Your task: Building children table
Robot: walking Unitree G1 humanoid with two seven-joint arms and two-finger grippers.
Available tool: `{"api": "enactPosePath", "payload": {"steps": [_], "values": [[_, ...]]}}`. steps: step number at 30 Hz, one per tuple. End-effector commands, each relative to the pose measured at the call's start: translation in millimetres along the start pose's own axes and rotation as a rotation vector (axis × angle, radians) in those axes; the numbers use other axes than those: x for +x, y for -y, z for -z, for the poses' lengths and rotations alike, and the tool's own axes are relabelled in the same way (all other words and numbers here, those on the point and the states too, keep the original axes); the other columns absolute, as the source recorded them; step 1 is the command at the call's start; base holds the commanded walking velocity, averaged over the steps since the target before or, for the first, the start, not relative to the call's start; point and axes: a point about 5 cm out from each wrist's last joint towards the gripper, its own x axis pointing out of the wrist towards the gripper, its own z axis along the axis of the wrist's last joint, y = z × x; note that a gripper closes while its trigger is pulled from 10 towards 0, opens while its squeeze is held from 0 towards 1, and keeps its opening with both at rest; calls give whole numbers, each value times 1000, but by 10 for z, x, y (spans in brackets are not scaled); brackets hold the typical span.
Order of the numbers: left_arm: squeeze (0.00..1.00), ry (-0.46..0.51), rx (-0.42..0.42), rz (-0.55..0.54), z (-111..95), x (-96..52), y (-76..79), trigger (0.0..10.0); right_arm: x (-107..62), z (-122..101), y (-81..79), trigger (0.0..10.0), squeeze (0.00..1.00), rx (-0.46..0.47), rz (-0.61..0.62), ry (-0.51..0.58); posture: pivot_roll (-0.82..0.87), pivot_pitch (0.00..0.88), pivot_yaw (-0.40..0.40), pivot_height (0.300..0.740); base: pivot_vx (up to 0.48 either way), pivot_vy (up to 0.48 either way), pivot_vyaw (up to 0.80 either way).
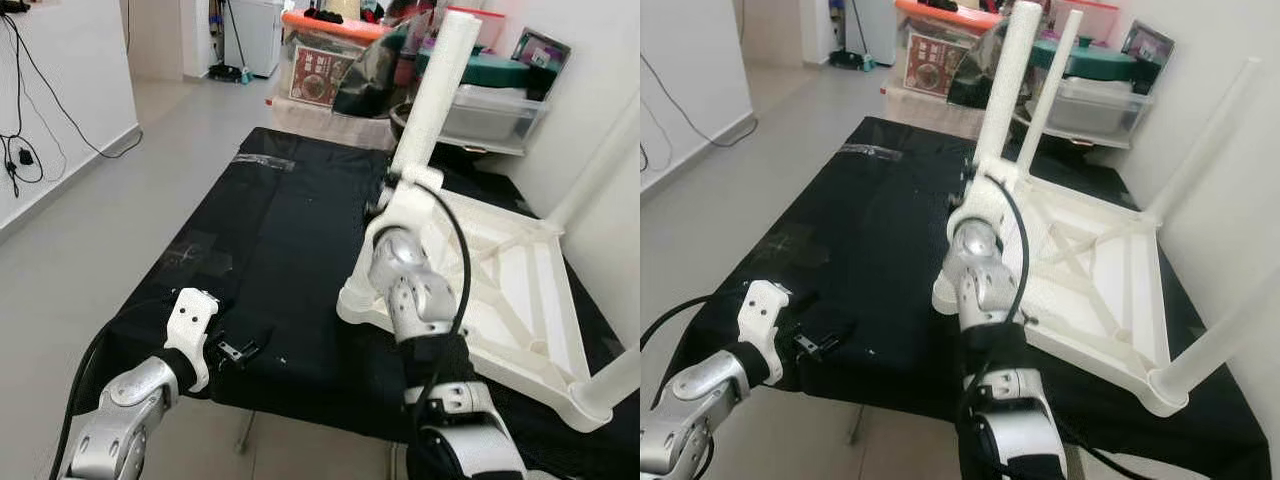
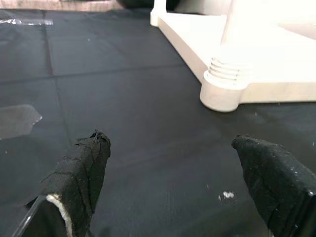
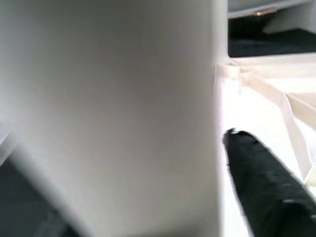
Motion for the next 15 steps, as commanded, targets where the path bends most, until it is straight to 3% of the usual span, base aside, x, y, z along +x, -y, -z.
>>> {"api": "enactPosePath", "payload": {"steps": [1, 3, 4, 6, 7, 12, 15], "values": [[0, -16, 6, 22, 30, 23, 36, 10000, -10, 20, 74, 10000, 1000, 26, 26, -19, 90, 0, -138, 740, 0, 0, 0], [0, -17, 6, 23, 29, 18, 34, 10000, -29, -26, 55, 10000, 1000, 11, 23, -22, 90, 0, -138, 740, 0, 0, 0], [0, -17, 7, 24, 30, 16, 32, 10000, -48, -78, 40, 10000, 110, 17, 14, -20, 88, 0, -135, 740, 0, 0, 0], [0, -18, 7, 24, 31, 15, 30, 10000, -61, -112, 31, 10000, 110, 23, 7, -19, 88, 0, -135, 740, 0, 0, 0], [0, -18, 7, 25, 32, 14, 28, 10000, -80, -178, 12, 10000, 0, 35, -15, -6, 88, 0, -135, 740, 0, 0, 0], [0, -18, 8, 27, 35, 16, 26, 10000, -101, -389, 2, 10000, 0, 43, -94, 37, 82, 0, -131, 740, 0, 0, 0], [0, -19, 9, 32, 35, 17, 22, 10000, -111, -578, -33, 10000, 0, -48, -309, 58, 76, 0, -126, 740, 0, 0, 0]]}}
